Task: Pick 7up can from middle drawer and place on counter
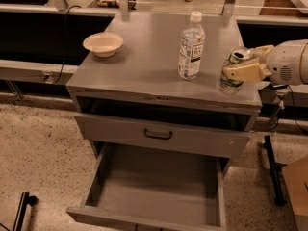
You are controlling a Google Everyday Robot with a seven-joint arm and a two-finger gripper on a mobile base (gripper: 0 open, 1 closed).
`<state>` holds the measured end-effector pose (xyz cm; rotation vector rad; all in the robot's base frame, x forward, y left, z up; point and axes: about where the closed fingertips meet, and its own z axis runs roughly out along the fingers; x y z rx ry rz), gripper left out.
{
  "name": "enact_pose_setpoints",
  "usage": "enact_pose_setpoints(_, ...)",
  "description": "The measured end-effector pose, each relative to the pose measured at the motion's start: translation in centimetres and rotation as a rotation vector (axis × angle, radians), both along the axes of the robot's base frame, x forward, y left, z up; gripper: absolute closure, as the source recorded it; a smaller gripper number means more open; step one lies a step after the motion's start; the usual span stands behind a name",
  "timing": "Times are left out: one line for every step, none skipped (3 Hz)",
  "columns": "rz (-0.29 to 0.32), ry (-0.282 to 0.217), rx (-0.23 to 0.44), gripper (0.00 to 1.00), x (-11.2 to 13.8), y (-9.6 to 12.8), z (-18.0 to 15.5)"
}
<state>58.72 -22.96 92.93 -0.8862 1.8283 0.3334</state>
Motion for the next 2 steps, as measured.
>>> enact_pose_setpoints(0.032, 0.027, 0.043, 1.0, 0.9, 0.5, -0.5)
enact_pose_setpoints(0.078, 0.03, 0.075, 1.0, 2.0, 2.1, -0.7)
